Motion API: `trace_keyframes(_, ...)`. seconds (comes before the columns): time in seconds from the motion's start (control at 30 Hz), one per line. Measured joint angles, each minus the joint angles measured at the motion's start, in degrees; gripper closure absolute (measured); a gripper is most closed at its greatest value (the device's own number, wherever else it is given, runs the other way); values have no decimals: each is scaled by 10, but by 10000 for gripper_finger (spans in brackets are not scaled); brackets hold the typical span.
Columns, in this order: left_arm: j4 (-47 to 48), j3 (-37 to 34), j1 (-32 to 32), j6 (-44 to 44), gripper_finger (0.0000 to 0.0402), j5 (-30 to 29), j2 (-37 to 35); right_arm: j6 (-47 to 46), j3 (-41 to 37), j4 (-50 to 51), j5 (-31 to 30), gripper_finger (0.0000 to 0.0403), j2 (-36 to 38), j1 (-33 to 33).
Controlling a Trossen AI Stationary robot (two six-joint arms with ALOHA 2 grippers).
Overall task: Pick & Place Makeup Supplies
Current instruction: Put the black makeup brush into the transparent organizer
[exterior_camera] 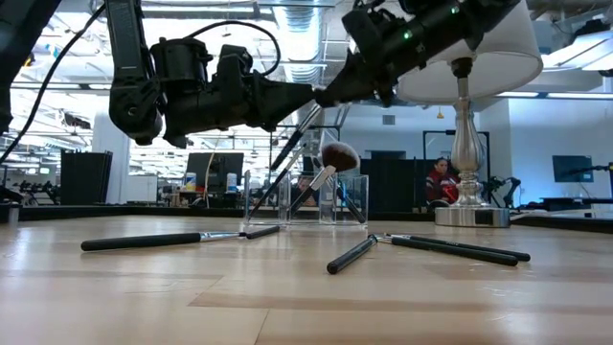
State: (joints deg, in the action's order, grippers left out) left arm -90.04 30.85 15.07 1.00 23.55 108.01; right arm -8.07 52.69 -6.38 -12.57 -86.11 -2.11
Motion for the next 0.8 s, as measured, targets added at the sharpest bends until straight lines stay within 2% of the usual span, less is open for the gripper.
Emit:
trace_keyframes(0.13,1,-7,3,0,275,-3,-11,1,34,44,0,402,1,0)
trace_keyframes(0.23,2,-26,4,-3,273,-28,-50,0,55,76,0,402,1,3)
trace_keyframes(0.33,20,-65,5,0,276,-54,-123,0,61,100,0,402,1,6)
trace_keyframes(0.47,91,-131,5,-4,281,-55,-246,-4,66,95,2,402,-1,3)
trace_keyframes(0.63,187,-203,3,-63,281,-56,-382,-45,66,89,6,403,-10,-13)
trace_keyframes(0.8,200,-270,-3,-108,286,-55,-448,-47,71,82,23,403,-25,-28)
